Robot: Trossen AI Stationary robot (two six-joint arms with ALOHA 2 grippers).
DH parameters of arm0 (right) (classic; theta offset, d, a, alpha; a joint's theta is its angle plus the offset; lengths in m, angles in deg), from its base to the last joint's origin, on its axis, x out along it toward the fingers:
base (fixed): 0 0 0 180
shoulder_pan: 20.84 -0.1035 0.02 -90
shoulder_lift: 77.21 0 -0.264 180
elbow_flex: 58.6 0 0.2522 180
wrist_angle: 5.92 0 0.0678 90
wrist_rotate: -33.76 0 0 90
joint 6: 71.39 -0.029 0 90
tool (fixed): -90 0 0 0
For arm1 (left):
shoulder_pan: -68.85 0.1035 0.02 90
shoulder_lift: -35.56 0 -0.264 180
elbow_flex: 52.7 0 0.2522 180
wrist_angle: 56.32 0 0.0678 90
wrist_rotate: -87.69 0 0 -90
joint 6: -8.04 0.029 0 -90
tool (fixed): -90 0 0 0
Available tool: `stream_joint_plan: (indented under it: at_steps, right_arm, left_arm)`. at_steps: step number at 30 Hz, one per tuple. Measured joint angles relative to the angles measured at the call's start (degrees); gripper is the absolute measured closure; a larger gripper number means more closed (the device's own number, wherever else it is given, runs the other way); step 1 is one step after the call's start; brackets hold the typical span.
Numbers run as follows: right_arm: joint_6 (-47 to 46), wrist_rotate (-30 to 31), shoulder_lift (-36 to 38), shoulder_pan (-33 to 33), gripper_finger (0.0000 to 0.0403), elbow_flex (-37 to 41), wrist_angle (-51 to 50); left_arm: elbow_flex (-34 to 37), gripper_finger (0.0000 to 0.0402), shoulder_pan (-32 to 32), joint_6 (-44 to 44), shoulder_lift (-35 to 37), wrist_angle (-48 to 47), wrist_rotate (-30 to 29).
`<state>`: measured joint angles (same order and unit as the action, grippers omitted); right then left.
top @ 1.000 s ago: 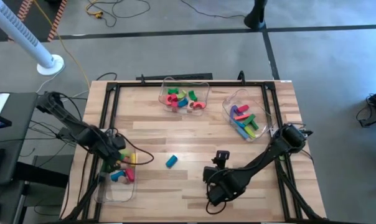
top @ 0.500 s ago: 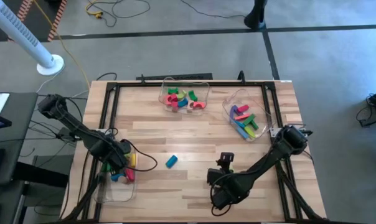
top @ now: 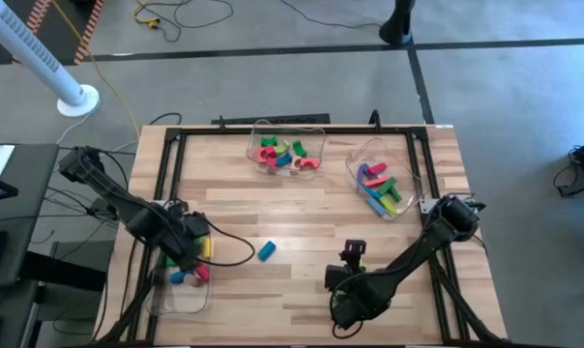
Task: Sort blocks by size
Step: Put the light green arch block into the middle transparent bin
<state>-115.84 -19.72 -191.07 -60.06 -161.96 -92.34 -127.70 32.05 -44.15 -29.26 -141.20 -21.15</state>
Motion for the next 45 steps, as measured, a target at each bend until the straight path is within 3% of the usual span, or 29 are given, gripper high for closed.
stream_joint_plan:
  at_steps: [9, 17, 21, 25, 33, 45]
  right_arm:
    - [-4.86, -0.89, 0.0, -2.49, 0.0164, 0.02, -4.29]
    - [-10.61, -3.04, 0.0, -6.03, 0.0164, 1.79, -3.92]
    - [-10.45, -7.05, 0.0, -7.51, 0.0164, 5.09, 4.32]
    - [-4.11, -9.74, 0.0, -9.13, 0.0164, 7.68, 15.32]
    - [4.3, -10.73, 0.0, -9.08, 0.0164, 8.74, 23.65]
    - [11.33, -19.81, 0.08, -4.17, 0.0164, 16.08, 35.99]
  left_arm:
    - [-0.74, 0.0164, 0.16, 9.83, -0.9, 16.28, -1.86]
    - [-0.74, 0.0164, 1.05, 19.22, -7.33, 25.19, -3.44]
    - [-0.74, 0.0164, 1.73, 24.15, -12.56, 28.15, -3.12]
    - [-0.74, 0.0164, 2.68, 28.09, -17.93, 30.5, -2.61]
    - [-0.74, 0.0164, 6.31, 33.54, -25.78, 37.01, 1.76]
    - [-0.74, 0.0164, 8.64, 37.99, -26.93, 43.43, 4.93]
